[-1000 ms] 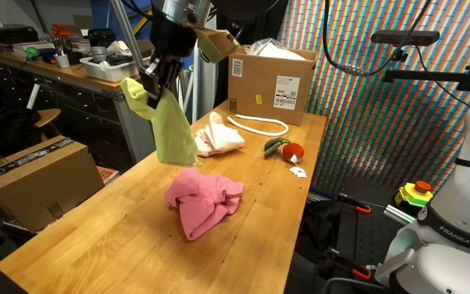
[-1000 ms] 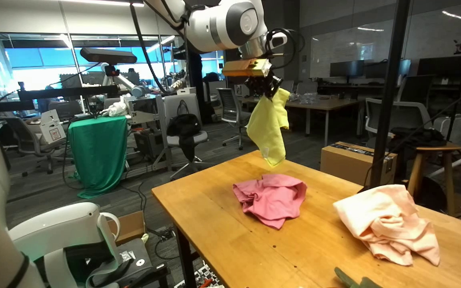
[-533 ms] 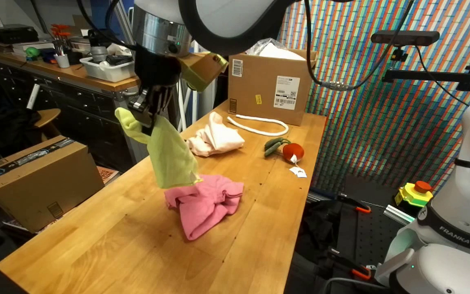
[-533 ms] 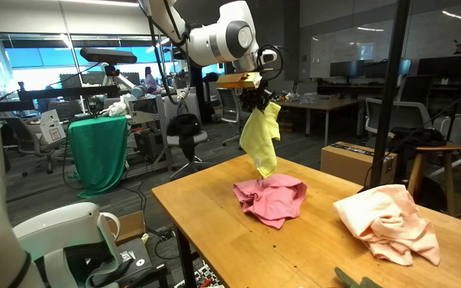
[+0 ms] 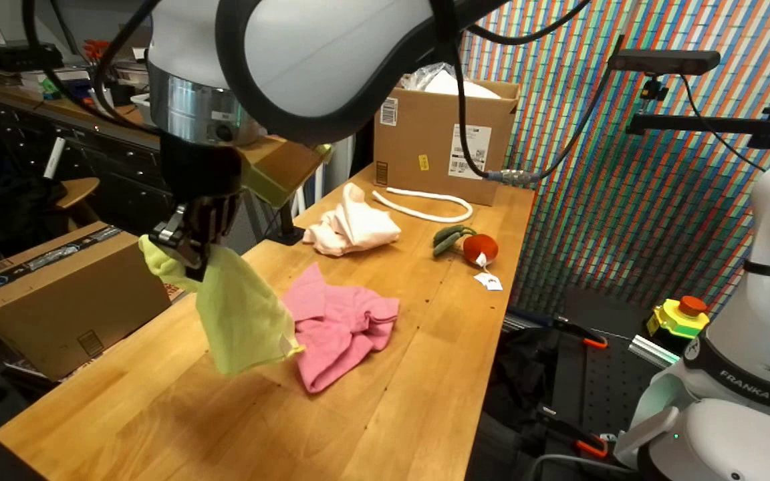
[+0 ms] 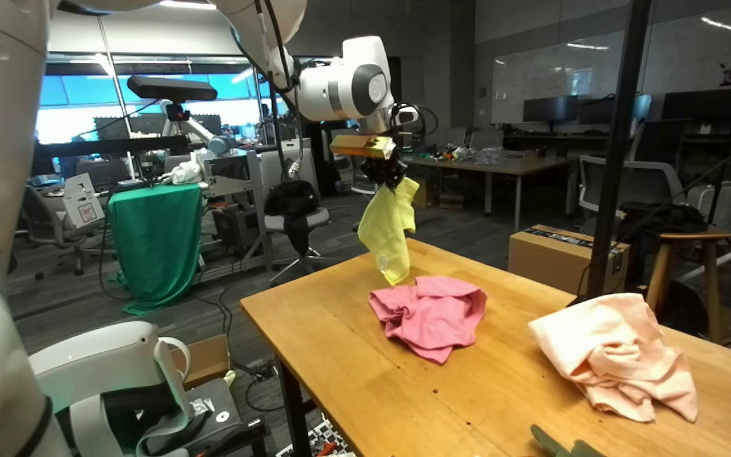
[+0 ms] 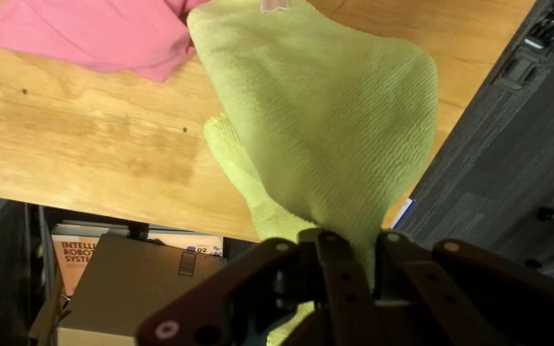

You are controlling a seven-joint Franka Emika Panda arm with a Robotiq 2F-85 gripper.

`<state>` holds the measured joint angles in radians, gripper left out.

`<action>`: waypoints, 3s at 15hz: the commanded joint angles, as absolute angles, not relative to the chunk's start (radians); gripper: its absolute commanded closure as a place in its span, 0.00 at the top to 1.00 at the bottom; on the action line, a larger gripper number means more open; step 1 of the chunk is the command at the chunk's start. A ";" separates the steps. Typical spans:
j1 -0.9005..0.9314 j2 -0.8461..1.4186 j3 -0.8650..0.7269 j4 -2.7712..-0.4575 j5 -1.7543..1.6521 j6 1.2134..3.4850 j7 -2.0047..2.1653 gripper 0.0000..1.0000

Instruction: Separate the objects on the heap

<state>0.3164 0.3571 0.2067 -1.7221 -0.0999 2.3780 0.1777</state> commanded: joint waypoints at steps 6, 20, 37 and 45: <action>0.337 0.508 0.216 -1.550 0.001 2.323 0.186 0.03; 0.326 0.699 0.216 -1.343 0.177 2.360 0.245 0.03; 0.394 0.822 0.150 -1.272 0.159 2.446 0.370 0.57; 0.429 0.776 0.102 -1.266 0.027 2.229 0.368 1.00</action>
